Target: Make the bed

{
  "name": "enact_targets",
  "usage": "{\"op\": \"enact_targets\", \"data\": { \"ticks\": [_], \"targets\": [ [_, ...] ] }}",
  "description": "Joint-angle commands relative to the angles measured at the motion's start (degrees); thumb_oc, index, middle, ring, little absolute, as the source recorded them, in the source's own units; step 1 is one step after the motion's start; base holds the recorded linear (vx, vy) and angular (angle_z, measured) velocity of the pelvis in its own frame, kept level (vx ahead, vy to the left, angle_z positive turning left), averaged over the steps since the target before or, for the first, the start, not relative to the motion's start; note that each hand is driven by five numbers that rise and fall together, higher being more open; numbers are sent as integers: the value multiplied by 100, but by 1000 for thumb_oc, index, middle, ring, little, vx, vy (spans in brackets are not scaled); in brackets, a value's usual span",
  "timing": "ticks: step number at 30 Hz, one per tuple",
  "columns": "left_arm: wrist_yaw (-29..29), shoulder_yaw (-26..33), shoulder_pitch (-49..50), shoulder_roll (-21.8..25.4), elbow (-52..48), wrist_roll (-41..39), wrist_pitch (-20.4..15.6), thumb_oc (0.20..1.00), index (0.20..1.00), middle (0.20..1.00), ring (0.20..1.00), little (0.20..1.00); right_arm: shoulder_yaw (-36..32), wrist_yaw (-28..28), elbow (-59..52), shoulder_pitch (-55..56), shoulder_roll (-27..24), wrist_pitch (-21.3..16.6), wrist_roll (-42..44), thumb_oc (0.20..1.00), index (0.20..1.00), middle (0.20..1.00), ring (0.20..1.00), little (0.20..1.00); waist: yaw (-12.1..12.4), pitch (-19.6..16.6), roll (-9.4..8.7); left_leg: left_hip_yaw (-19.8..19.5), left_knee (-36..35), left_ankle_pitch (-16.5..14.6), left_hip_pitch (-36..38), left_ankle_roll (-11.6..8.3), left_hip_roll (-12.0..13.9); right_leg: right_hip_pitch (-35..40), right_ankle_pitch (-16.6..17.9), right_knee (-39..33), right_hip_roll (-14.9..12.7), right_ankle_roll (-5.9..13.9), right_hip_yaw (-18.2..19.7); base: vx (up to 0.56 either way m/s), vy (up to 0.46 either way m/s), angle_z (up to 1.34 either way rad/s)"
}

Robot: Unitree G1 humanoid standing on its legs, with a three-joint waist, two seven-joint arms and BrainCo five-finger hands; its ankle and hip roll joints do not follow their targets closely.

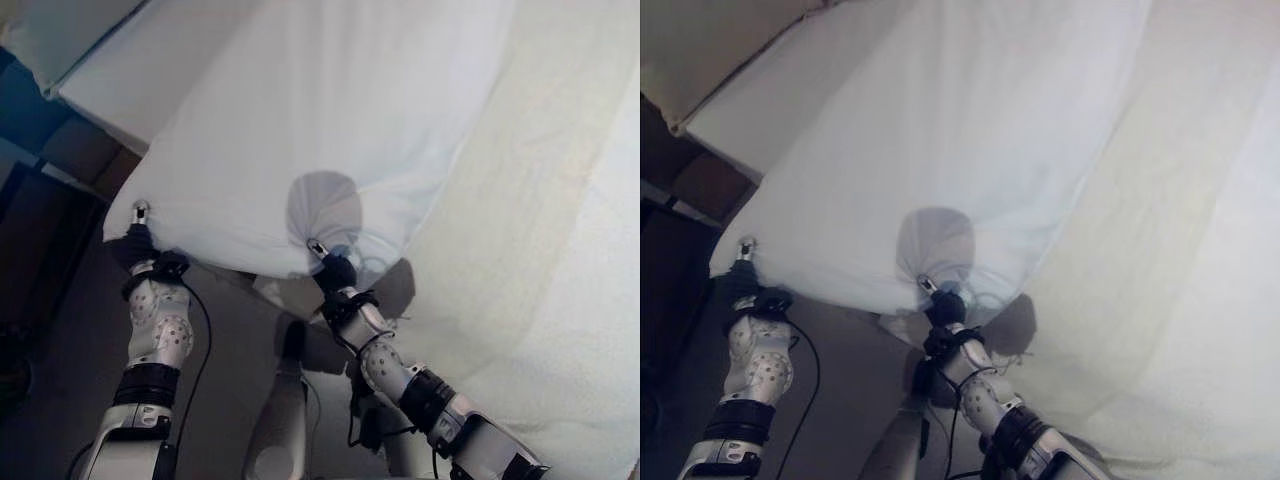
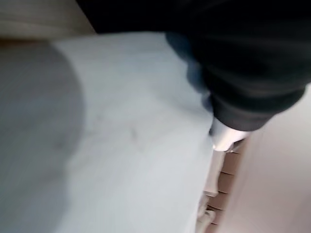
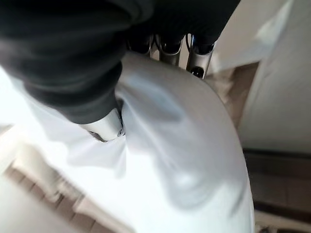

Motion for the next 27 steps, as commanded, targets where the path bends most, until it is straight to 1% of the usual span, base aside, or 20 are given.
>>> {"op": "enact_targets", "data": {
  "ticks": [1, 2, 3, 4, 5, 9, 11, 12, 13, 14, 16, 18, 19, 20, 22, 23, 24, 25, 26, 27],
  "targets": [
    [603, 770, 76, 1223, -15, 263, -623, 200, 200, 200, 200, 200, 20, 14, 1, 143, 255, -4, 6, 200, 200, 200, 200, 200, 424, 211, -407, 57, 444, -610, -273, 461, -717, -195, 834, -548, -423, 777, 308, -3, -3, 9],
    [658, 701, -13, 1269, 108, 315, -575, 329, 329, 329, 329, 329, 51, -3, 175, 97, 307, 41, 67, 228, 228, 228, 228, 228, 431, 257, -409, 58, 457, -610, -311, 449, -709, -221, 851, -568, -416, 786, 288, -6, -2, 7],
    [659, 691, -32, 1278, 121, 314, -576, 511, 511, 511, 511, 511, 40, 5, 188, 80, 314, 40, 72, 598, 598, 598, 598, 598, 436, 262, -413, 56, 460, -611, -317, 448, -708, -223, 852, -570, -415, 786, 286, 0, 0, 0],
    [725, 621, -111, 1315, 205, 372, -550, 1000, 1000, 1000, 1000, 1000, 90, -65, 205, -2, 296, 50, 65, 1000, 1000, 1000, 1000, 1000, 441, 302, -417, 68, 472, -610, -346, 434, -696, -246, 869, -584, -416, 786, 286, 0, 0, 0],
    [915, 516, -198, 1384, 223, 643, -442, 1000, 1000, 1000, 1000, 1000, 255, -131, 263, -49, 344, 136, 97, 1000, 1000, 1000, 1000, 1000, 450, 354, -415, 109, 437, -605, -335, 415, -679, -271, 911, -627, -408, 790, 285, 0, 0, 0],
    [1224, 564, -145, 1315, 226, 980, -334, 1000, 1000, 1000, 1000, 1000, 530, -107, 139, 42, 341, 238, 103, 1000, 1000, 1000, 1000, 1000, 438, 404, -432, 188, 374, -602, -280, 395, -659, -251, 954, -681, -403, 792, 317, 3, 2, 1],
    [1580, 599, -71, 1357, 191, 1561, -88, 1000, 1000, 1000, 1000, 1000, 899, -28, -157, 227, 245, 342, 144, 1000, 1000, 1000, 1000, 1000, 404, 417, -449, 285, 337, -620, -210, 374, -634, -239, 975, -708, -398, 796, 340, 0, 0, 0],
    [1593, 607, -61, 1348, 178, 1576, -80, 1000, 1000, 1000, 1000, 1000, 909, -33, -169, 237, 238, 343, 144, 1000, 1000, 1000, 1000, 1000, 401, 416, -448, 288, 335, -620, -205, 374, -634, -236, 975, -708, -398, 796, 344, 7, -20, -5],
    [1795, 667, -32, 1447, 242, 1976, 142, 1000, 1000, 1000, 1000, 1000, 1129, 66, -327, 319, 121, 506, 134, 1000, 1000, 1000, 1000, 1000, 377, 416, -457, 344, 308, -630, -129, 361, -611, -204, 985, -713, -393, 806, 357, 5, -18, -6],
    [1804, 673, -25, 1441, 236, 1986, 149, 1000, 1000, 1000, 1000, 1000, 1138, 62, -338, 327, 115, 510, 135, 1000, 1000, 1000, 1000, 1000, 374, 417, -456, 348, 302, -630, -120, 361, -610, -199, 986, -715, -393, 806, 361, 0, -47, -10],
    [2013, 737, 9, 1524, 344, 2425, 399, 1000, 1000, 1000, 1000, 1000, 1447, 365, -535, 322, -116, 859, 0, 1000, 1000, 1000, 1000, 1000, 355, 410, -483, 453, 281, -642, 15, 349, -556, -131, 988, -695, -379, 814, 397, -3, -57, -10],
    [2017, 754, 49, 1502, 346, 2511, 406, 1000, 1000, 1000, 1000, 1000, 1499, 477, -590, 318, -235, 927, -115, 1000, 1000, 1000, 1000, 1000, 336, 398, -494, 488, 255, -624, 65, 345, -542, -118, 984, -686, -382, 814, 403, -45, -41, -21],
    [2008, 784, 96, 1475, 375, 2550, 437, 1000, 1000, 1000, 1000, 1000, 1544, 573, -655, 321, -359, 984, -209, 1000, 1000, 1000, 1000, 1000, 303, 417, -517, 565, 247, -456, 38, 363, -565, -162, 1078, -673, -427, 778, 379, -86, -61, -23],
    [1990, 813, 154, 1442, 436, 2540, 464, 1000, 1000, 1000, 1000, 1000, 1612, 740, -751, 337, -529, 1104, -380, 1000, 1000, 1000, 1000, 1000, 272, 385, -513, 608, 208, -450, 120, 356, -545, -135, 1060, -652, -429, 771, 380, -87, -67, -16],
    [1920, 870, 274, 1368, 529, 2467, 467, 1000, 1000, 1000, 1000, 1000, 1621, 799, -898, 414, -794, 1151, -566, 1000, 1000, 1000, 1000, 1000, 205, 324, -479, 655, 127, -430, 272, 341, -542, -85, 1007, -606, -429, 750, 391, 22, -92, -18],
    [1831, 971, 455, 1254, 710, 2383, 514, 1000, 1000, 1000, 1000, 1000, 1557, 970, -965, 506, -1047, 1293, -816, 1000, 1000, 1000, 1000, 1000, 131, 222, -395, 680, 15, -398, 457, 317, -550, -7, 904, -527, -423, 719, 413, 33, -79, -21],
    [1829, 973, 460, 1250, 711, 2381, 512, 1000, 1000, 1000, 1000, 1000, 1560, 970, -969, 512, -1053, 1294, -818, 1000, 1000, 1000, 1000, 1000, 128, 226, -390, 679, 4, -394, 471, 317, -551, 1, 901, -525, -424, 719, 412, 44, -92, -23],
    [1728, 1035, 641, 1079, 807, 2306, 557, 1000, 1000, 1000, 1000, 1000, 1483, 1101, -1054, 684, -1263, 1394, -964, 1000, 1000, 1000, 1000, 1000, 38, 154, -287, 703, -85, -353, 637, 294, -564, 49, 789, -420, -428, 676, 404, 19, -43, -16],
    [1727, 1037, 647, 1072, 805, 2306, 557, 1000, 1000, 1000, 1000, 1000, 1486, 1100, -1060, 690, -1272, 1395, -965, 1000, 1000, 1000, 1000, 1000, 32, 156, -280, 699, -95, -349, 647, 294, -565, 56, 785, -417, -430, 676, 400, 37, -76, -9],
    [1668, 1083, 729, 943, 934, 2210, 557, 1000, 1000, 1000, 1000, 1000, 1374, 1170, -1166, 818, -1482, 1395, -1137, 1000, 1000, 1000, 1000, 1000, -36, 100, -206, 702, -191, -300, 757, 264, -553, 97, 693, -343, -444, 652, 381, 32, -65, 1]
  ]
}}
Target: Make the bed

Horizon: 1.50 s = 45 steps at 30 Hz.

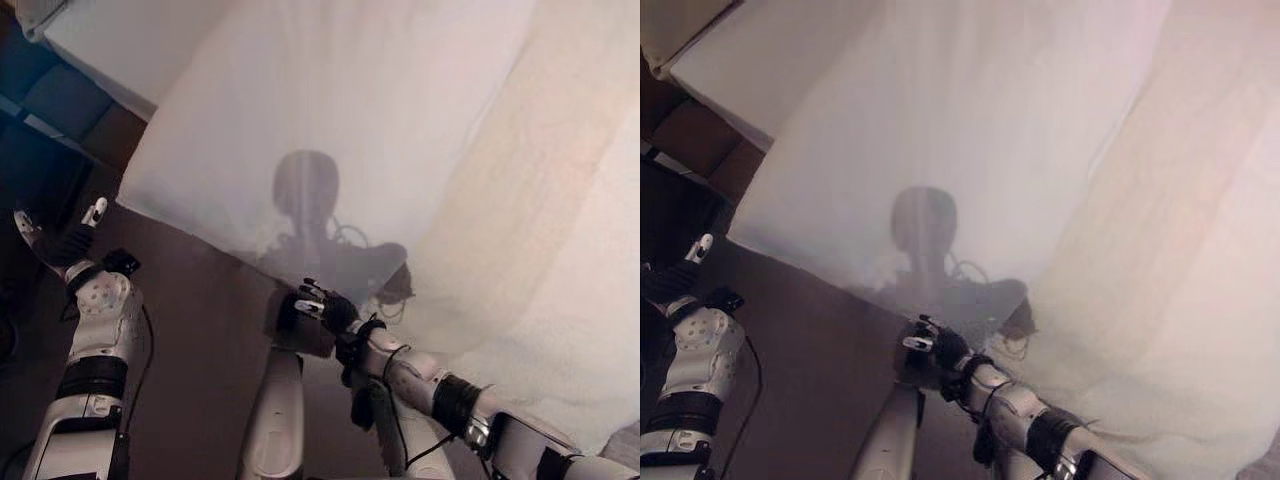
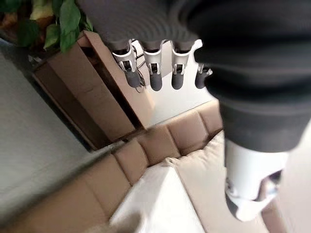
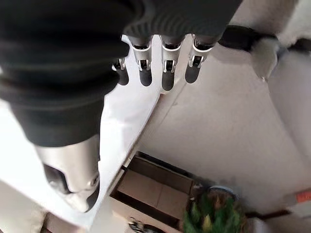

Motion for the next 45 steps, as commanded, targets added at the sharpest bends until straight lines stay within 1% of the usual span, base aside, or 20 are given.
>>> {"op": "enact_targets", "data": {
  "ticks": [1, 4, 5, 7, 9, 11, 14, 17, 20, 21, 25, 26, 27, 30, 31, 35, 36, 43, 44, 45],
  "targets": [
    [-171, 275, 111, -245, 349, -76, -90, 1000, 1000, 1000, 1000, 1000, -170, 385, -727, 423, -135, 88, -514, 1000, 1000, 1000, 1000, 1000, -203, -353, 146, 195, 255, -588, 121, 140, -568, -167, 333, -200, -367, 529, 22, 46, -83, 6],
    [-357, 416, 415, -484, 508, -190, -49, 1000, 1000, 1000, 1000, 1000, -505, 570, -1141, 845, -841, 160, -1054, 1000, 1000, 1000, 1000, 1000, -413, -527, 355, 155, 29, -475, 420, 77, -540, -14, 85, -19, -394, 468, -17, 62, -90, 10],
    [-445, 575, 793, -682, 361, -236, -57, 1000, 1000, 1000, 1000, 1000, -1023, 560, -1547, 1319, -1358, 98, -1673, 1000, 1000, 1000, 1000, 1000, -572, -648, 464, 157, -46, -430, 595, 49, -511, 84, -60, 80, -382, 437, 3, 69, -86, 10],
    [-566, 625, 959, -755, 244, -288, -74, 1000, 1000, 1000, 1000, 1000, -1326, 540, -1755, 1520, -1627, 72, -1992, 1000, 1000, 1000, 1000, 1000, -639, -713, 538, 156, -22, -426, 643, 37, -504, 128, -111, 117, -389, 430, -4, 46, -81, 7],
    [-1127, 507, 1447, -795, -503, -170, -135, 1000, 1000, 1000, 1000, 1000, -2270, 469, -1925, 1944, -2105, -96, -2504, 1000, 1000, 1000, 1000, 1000, -777, -767, 662, 160, 236, -436, 689, -10, -500, 316, -196, 147, -392, 381, -37, 45, -144, 1],
    [-1289, 432, 1499, -796, -672, -201, -163, 1000, 1000, 1000, 1000, 1000, -2521, 470, -1979, 2026, -2216, -134, -2558, 1000, 1000, 1000, 1000, 1000, -802, -759, 692, 180, 426, -458, 656, -34, -499, 386, -203, 127, -406, 367, -74, 14, -114, -1],
    [-2037, 166, 1476, -660, -1568, -572, -300, 1000, 1000, 1000, 1000, 1000, -2948, 649, -2363, 1776, -2596, -264, -2478, 1000, 1000, 1000, 1000, 1000, -834, -705, 763, 72, 833, -522, 527, -46, -633, 424, -254, 178, -437, 324, -82, -1, -76, 1],
    [-2351, 53, 1333, -662, -1935, -956, -408, 1000, 1000, 1000, 1000, 1000, -2984, 669, -2405, 1524, -2448, -425, -2223, 1000, 1000, 1000, 1000, 1000, -834, -737, 778, -8, 671, -439, 311, 2, -755, 332, -209, 182, -379, 334, 5, 5, 1, -3],
    [-3157, -279, 949, -412, -2315, -1781, -523, 1000, 1000, 1000, 1000, 1000, -2978, 698, -2369, 902, -2081, -717, -1768, 1000, 1000, 1000, 1000, 1000, -788, -721, 785, 28, 448, -161, -119, 76, -774, 182, -216, 308, -176, 360, 195, 60, 34, -8],
    [-3562, -584, 500, -233, -2360, -2355, -456, 1000, 1000, 1000, 1000, 1000, -2795, 740, -2254, 348, -1820, -775, -1544, 1000, 1000, 1000, 1000, 1000, -794, -703, 769, -6, 346, -186, -61, 154, -689, -59, -269, 500, -90, 367, 360, 39, 73, -31],
    [-3907, -1124, -294, 20, -2368, -2911, -450, 1000, 1000, 1000, 1000, 1000, -2495, 756, -1993, -533, -1438, -956, -784, 1000, 1000, 1000, 1000, 1000, -788, -523, 699, 131, 310, -179, -164, 243, -686, -362, -227, 605, -74, 381, 572, 1, 186, -76],
    [-3975, -1502, -827, 126, -2276, -3070, -387, 1000, 1000, 1000, 1000, 1000, -2240, 774, -1756, -1064, -1088, -1033, -300, 1000, 1000, 1000, 1000, 1000, -776, -426, 624, 241, 362, -203, -268, 291, -689, -491, -170, 633, -98, 397, 637, 43, 232, -56],
    [-4038, -1675, -1087, 199, -2260, -3200, -365, 1000, 1000, 1000, 1000, 1000, -2178, 758, -1730, -1277, -1034, -1082, -171, 1000, 1000, 1000, 1000, 1000, -779, -396, 587, 279, 374, -217, -316, 303, -686, -531, -159, 630, -104, 404, 653, 46, 220, -17],
    [-4065, -1818, -1398, 294, -2205, -3304, -364, 1000, 1000, 1000, 1000, 1000, -2140, 736, -1679, -1539, -952, -1145, 27, 1000, 1000, 1000, 1000, 1000, -774, -346, 539, 313, 437, -252, -408, 318, -691, -594, -127, 613, -136, 416, 661, 23, 86, -10],
    [-4090, -2235, -2195, 246, -1856, -3609, -325, 1000, 1000, 1000, 1000, 1000, -2005, 648, -1312, -2266, -640, -1310, 356, 1000, 1000, 1000, 1000, 1000, -775, -231, 427, 385, 621, -355, -675, 354, -686, -803, -47, 608, -183, 454, 693, 37, 128, -2],
    [-4084, -2474, -2814, 93, -1584, -3934, -353, 1000, 1000, 1000, 1000, 1000, -2041, 562, -932, -2839, -269, -1450, 726, 1000, 1000, 1000, 1000, 1000, -721, -110, 323, 426, 772, -432, -960, 370, -671, -1022, 41, 566, -201, 491, 704, 36, 103, -2],
    [-4030, -2668, -3278, -8, -1292, -4147, -362, 1000, 1000, 1000, 1000, 1000, -1992, 473, -603, -3187, 53, -1536, 1057, 1000, 1000, 1000, 1000, 1000, -678, -14, 236, 447, 826, -450, -1161, 374, -641, -1130, 118, 489, -217, 527, 676, 7, 33, -2],
    [-3894, -2890, -4222, -211, -512, -4544, -428, 1000, 1000, 1000, 1000, 1000, -2035, 340, 341, -4070, 695, -1687, 1754, 1000, 1000, 1000, 1000, 1000, -512, 32, 66, 415, 1033, -529, -1840, 327, -621, -1537, 334, 202, -250, 609, 461, 41, 23, 3],
    [-3831, -2897, -4338, -171, -357, -4534, -479, 1000, 1000, 1000, 1000, 1000, -2093, 266, 539, -4161, 835, -1736, 1878, 1000, 1000, 1000, 1000, 1000, -469, 32, 35, 414, 1103, -566, -1963, 315, -615, -1615, 385, 153, -245, 643, 416, 119, -1, 8],
    [-3693, -2872, -4490, -210, -185, -4487, -536, 1000, 1000, 1000, 1000, 1000, -2167, 145, 704, -4304, 944, -1811, 1973, 1000, 1000, 1000, 1000, 1000, -408, 32, -2, 355, 1146, -752, -2047, 270, -595, -1633, 337, 67, -231, 709, 381, 40, -1, 7]
  ]
}}
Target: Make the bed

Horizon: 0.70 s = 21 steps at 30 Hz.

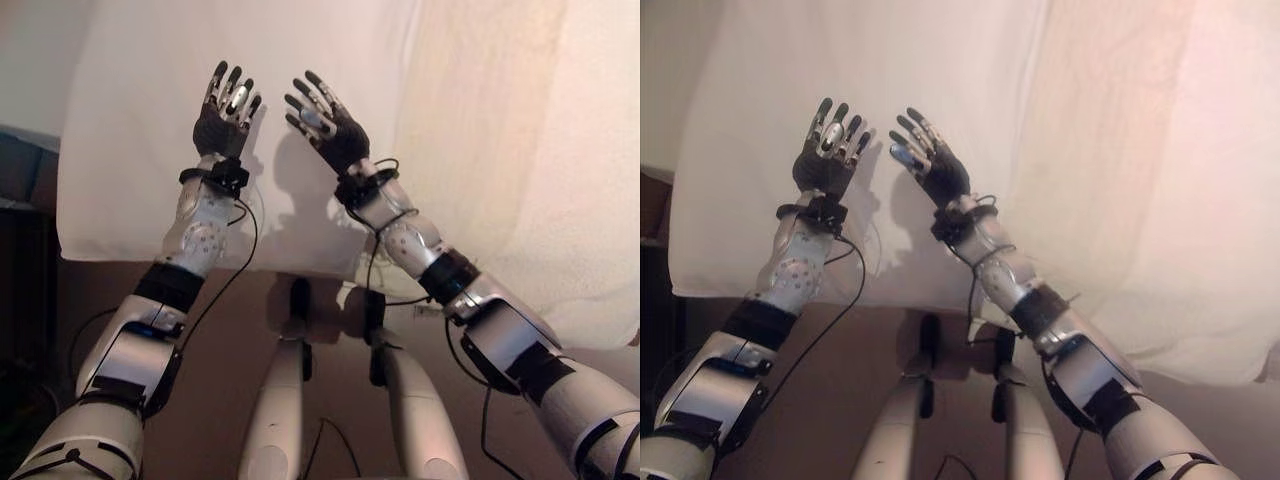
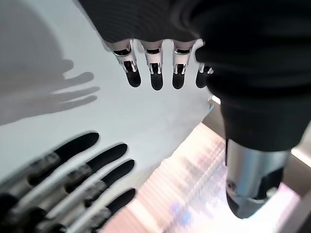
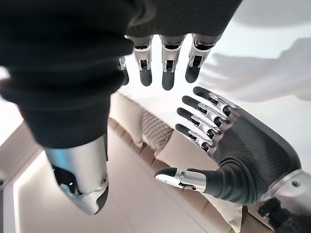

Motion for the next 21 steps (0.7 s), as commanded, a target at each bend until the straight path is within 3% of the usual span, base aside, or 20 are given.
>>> {"op": "enact_targets", "data": {
  "ticks": [1, 3, 12, 21],
  "targets": [
    [159, 122, -634, 198, -9, 62, -416, 1000, 1000, 1000, 1000, 1000, -335, -142, -70, -372, 360, -432, 354, 1000, 1000, 1000, 1000, 1000, 152, -65, -271, 306, 399, -448, -358, 169, -481, 335, 103, -479, -256, 732, -244, 115, -18, 5],
    [366, 122, -757, 172, 315, 213, -456, 1000, 1000, 1000, 1000, 1000, -434, -377, 324, -491, 393, -490, 465, 1000, 1000, 1000, 1000, 1000, 214, -65, -281, 223, 467, -652, -521, 106, -482, 261, 76, -586, -237, 798, -303, 86, -6, 4],
    [1127, 201, -1235, 223, 1313, 535, -513, 1000, 1000, 1000, 1000, 1000, -573, -1344, 1511, -678, 207, -380, 224, 1000, 1000, 1000, 1000, 1000, 256, -65, -281, 158, 782, -812, -1274, -9, -521, -213, 162, -760, -236, 815, -571, 42, 7, 15],
    [1656, 416, -805, 498, 1631, 1103, -364, 1000, 1000, 1000, 1000, 1000, -831, -1963, 1485, -107, 68, -421, -531, 1000, 1000, 1000, 1000, 1000, 127, -65, -252, 174, 773, -826, -1496, 19, -559, -434, 195, -790, -268, 811, -649, 27, 32, 3]
  ]
}}
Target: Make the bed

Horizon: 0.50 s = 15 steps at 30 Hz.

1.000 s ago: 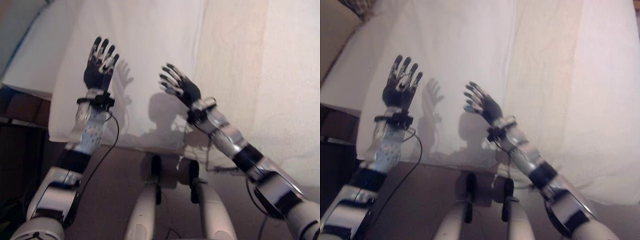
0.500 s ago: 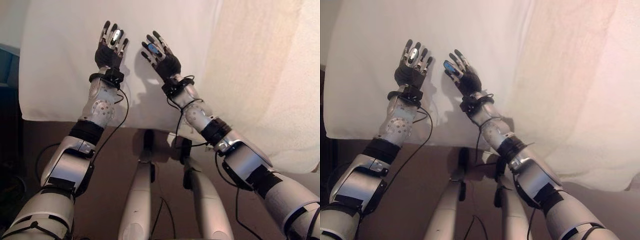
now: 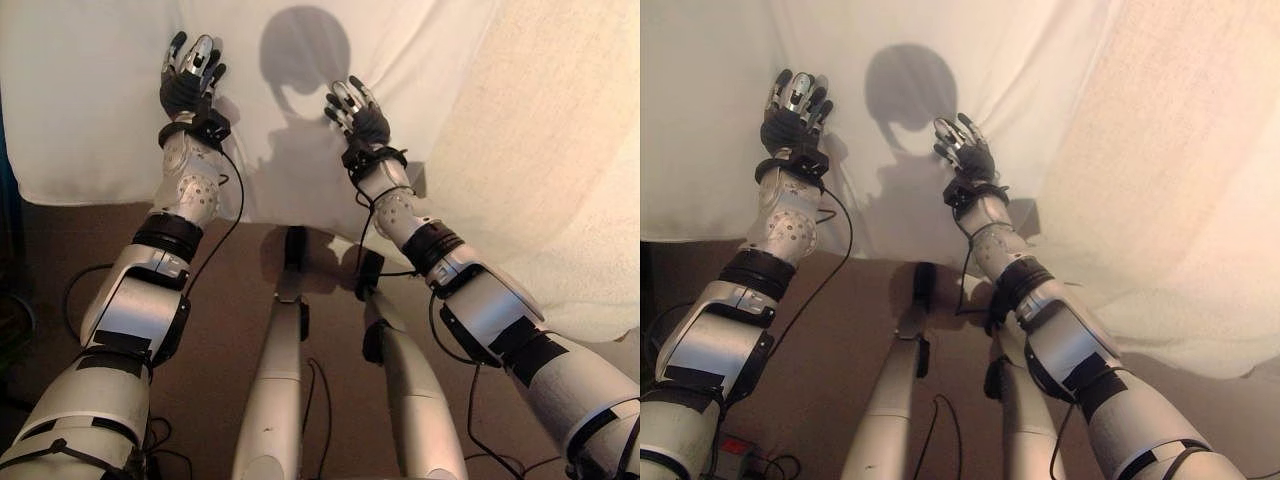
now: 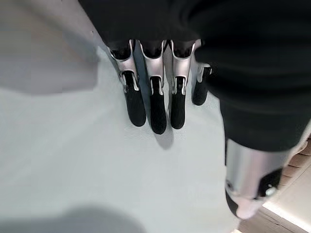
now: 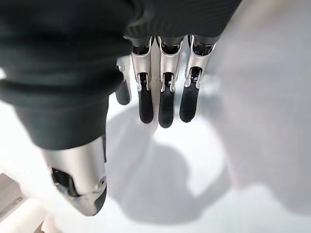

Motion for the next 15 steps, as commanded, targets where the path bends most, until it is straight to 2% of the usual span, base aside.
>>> {"op": "enact_targets", "data": {
  "ticks": [1, 9, 11, 15],
  "targets": [
    [302, 487, 217, 425, 158, 374, -123, 1000, 1000, 1000, 1000, 1000, -487, -444, -149, 449, -31, -160, -418, 1000, 1000, 1000, 1000, 1000, 9, -58, -97, 464, 454, -840, -60, 0, -601, 419, 33, -421, -312, 844, -58, 13, 46, 3],
    [1104, 1423, 1006, 1022, 567, 814, -247, 1000, 1000, 1000, 1000, 1000, -909, -863, -220, 1233, -180, -219, -907, 1000, 1000, 1000, 1000, 1000, -87, -58, -33, 517, 296, -783, 22, 41, -646, 354, 33, -380, -353, 814, -37, 2, 14, 0],
    [1517, 1675, 1308, 1168, 432, 1144, -237, 1000, 1000, 1000, 1000, 1000, -1056, -1079, -437, 1591, -214, -288, -1078, 1000, 1000, 1000, 1000, 1000, -111, -58, -26, 531, 269, -807, 85, 41, -648, 379, 8, -357, -356, 821, -31, 0, 0, 0],
    [1779, 2283, 2161, 1359, -69, 1555, -358, 1000, 1000, 1000, 1000, 1000, -1322, -1119, -893, 2226, -405, -323, -1344, 1000, 1000, 1000, 1000, 1000, -144, -58, -12, 625, 272, -683, 63, 86, -671, 330, 53, -295, -395, 771, -75, -58, -1, 0]
  ]
}}
